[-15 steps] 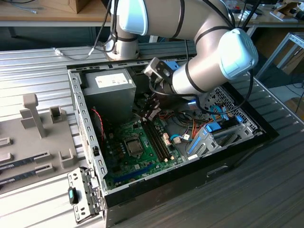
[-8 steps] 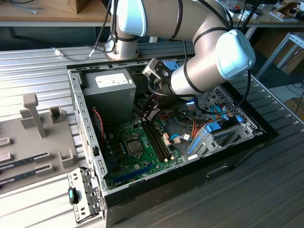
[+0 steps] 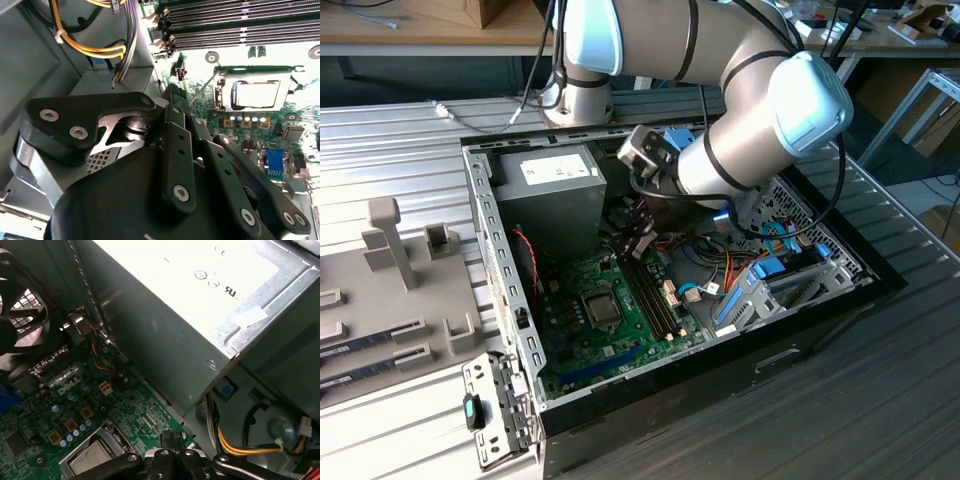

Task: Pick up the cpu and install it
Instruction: 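Close the cpu cover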

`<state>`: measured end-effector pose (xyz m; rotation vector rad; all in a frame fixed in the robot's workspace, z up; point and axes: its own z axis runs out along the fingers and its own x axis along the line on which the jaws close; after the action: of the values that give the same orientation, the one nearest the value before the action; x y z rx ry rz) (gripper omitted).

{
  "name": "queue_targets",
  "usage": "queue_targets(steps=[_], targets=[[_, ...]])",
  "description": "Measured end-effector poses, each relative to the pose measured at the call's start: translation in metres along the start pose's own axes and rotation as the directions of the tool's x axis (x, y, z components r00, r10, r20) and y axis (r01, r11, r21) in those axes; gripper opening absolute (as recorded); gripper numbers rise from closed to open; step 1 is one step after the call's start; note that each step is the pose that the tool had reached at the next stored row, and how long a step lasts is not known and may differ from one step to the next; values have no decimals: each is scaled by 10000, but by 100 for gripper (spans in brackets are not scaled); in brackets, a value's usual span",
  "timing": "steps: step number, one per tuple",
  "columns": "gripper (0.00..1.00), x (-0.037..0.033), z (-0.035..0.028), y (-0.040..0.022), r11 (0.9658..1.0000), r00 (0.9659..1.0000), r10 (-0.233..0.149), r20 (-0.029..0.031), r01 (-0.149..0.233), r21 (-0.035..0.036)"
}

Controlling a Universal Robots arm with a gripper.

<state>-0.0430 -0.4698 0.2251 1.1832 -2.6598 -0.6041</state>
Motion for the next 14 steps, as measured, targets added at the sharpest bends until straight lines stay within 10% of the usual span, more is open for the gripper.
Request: queue_targets(steps=[6, 11, 14], targets=[[11, 6, -59, 20, 9999, 9999, -27, -141, 28, 103], [11, 23, -67, 8, 9980, 9972, 93, -735, -46, 629], [11, 31, -92, 11, 9969, 9956, 116, -925, -43, 790]])
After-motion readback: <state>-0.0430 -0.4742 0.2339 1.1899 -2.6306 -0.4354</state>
